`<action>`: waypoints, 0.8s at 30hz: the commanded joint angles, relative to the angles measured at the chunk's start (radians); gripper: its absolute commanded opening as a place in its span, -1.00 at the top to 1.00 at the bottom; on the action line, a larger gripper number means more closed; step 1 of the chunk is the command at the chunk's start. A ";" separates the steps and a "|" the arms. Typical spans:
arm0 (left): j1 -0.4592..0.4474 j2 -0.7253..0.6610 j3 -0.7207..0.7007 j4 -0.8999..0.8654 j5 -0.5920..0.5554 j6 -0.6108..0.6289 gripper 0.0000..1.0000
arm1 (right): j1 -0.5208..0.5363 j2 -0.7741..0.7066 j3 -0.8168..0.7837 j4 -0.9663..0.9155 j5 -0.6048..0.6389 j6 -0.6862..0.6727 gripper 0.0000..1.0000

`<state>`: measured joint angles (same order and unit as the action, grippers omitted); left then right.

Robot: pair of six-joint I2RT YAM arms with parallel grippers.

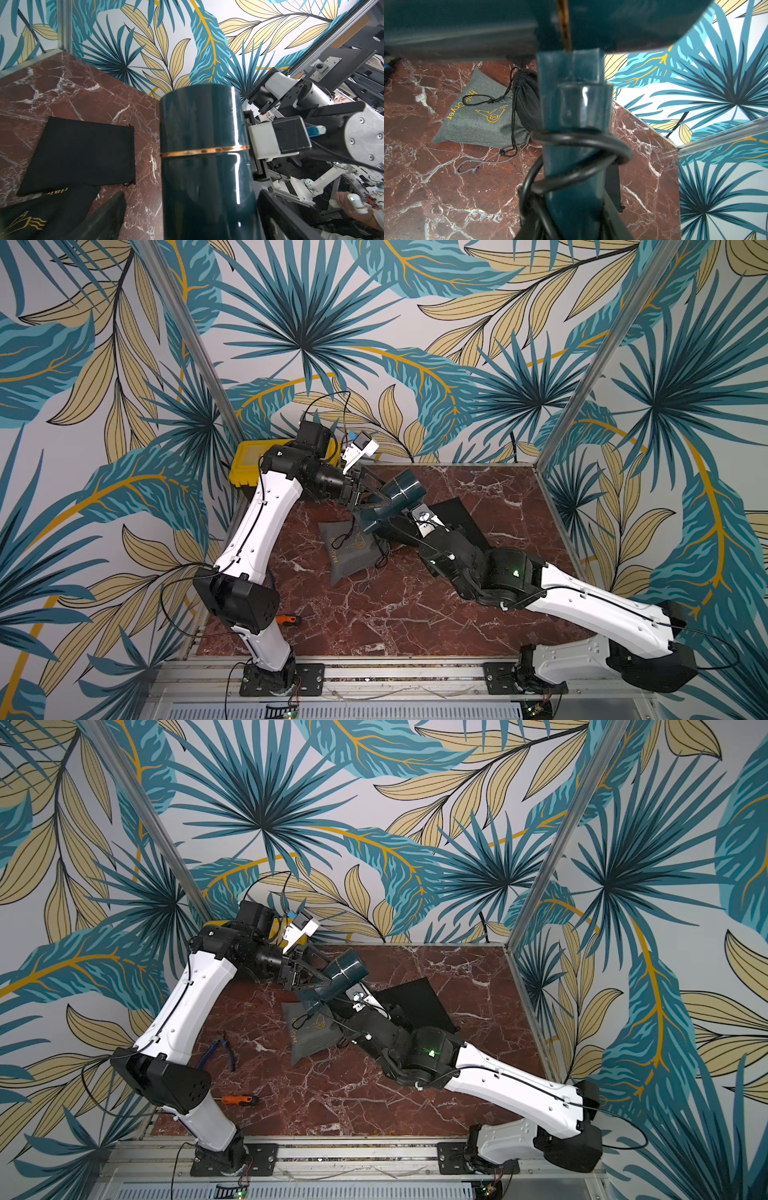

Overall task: Pack away hair dryers
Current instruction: Pick up the hair dryer from the center of the board.

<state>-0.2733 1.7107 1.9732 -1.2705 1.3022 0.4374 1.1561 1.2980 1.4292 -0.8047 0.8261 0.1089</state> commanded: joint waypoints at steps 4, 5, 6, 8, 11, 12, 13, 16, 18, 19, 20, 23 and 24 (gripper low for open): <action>-0.069 -0.068 -0.041 -0.129 -0.122 0.190 -0.96 | 0.008 0.002 0.041 0.068 0.077 -0.096 1.00; -0.078 -0.075 -0.045 -0.129 -0.139 0.197 -0.94 | 0.011 0.002 0.042 0.068 0.075 -0.099 1.00; -0.079 -0.077 -0.048 -0.129 -0.141 0.200 -0.92 | 0.011 0.002 0.042 0.069 0.076 -0.101 1.00; -0.078 -0.075 -0.047 -0.129 -0.140 0.191 -0.87 | 0.014 -0.003 0.038 0.074 0.080 -0.105 1.00; -0.079 -0.068 -0.041 -0.133 -0.139 0.186 -0.79 | 0.016 -0.011 0.027 0.081 0.089 -0.115 1.00; -0.078 -0.068 -0.038 -0.132 -0.140 0.187 -0.79 | 0.017 -0.013 0.025 0.084 0.092 -0.116 1.00; -0.078 -0.066 -0.036 -0.133 -0.139 0.185 -0.77 | 0.020 -0.014 0.023 0.086 0.096 -0.122 1.00; -0.078 -0.065 -0.022 -0.133 -0.138 0.185 -0.75 | 0.022 -0.015 0.017 0.084 0.118 -0.130 1.00; -0.077 -0.065 -0.013 -0.133 -0.145 0.186 -0.75 | 0.023 -0.021 0.007 0.088 0.125 -0.133 1.00; -0.075 -0.066 -0.010 -0.134 -0.149 0.187 -0.76 | 0.022 -0.026 0.003 0.092 0.126 -0.133 1.00; -0.074 -0.066 -0.007 -0.134 -0.150 0.189 -0.75 | 0.022 -0.030 0.001 0.092 0.126 -0.132 1.00; -0.063 -0.059 0.000 -0.133 -0.138 0.185 -0.75 | 0.022 -0.034 0.000 0.086 0.130 -0.127 1.00; -0.058 -0.055 0.006 -0.133 -0.134 0.181 -0.75 | 0.022 -0.034 0.000 0.084 0.132 -0.127 1.00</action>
<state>-0.3450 1.6531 1.9491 -1.3872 1.1595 0.6060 1.1725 1.2949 1.4342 -0.7815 0.9096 -0.0238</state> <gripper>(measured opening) 0.875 0.348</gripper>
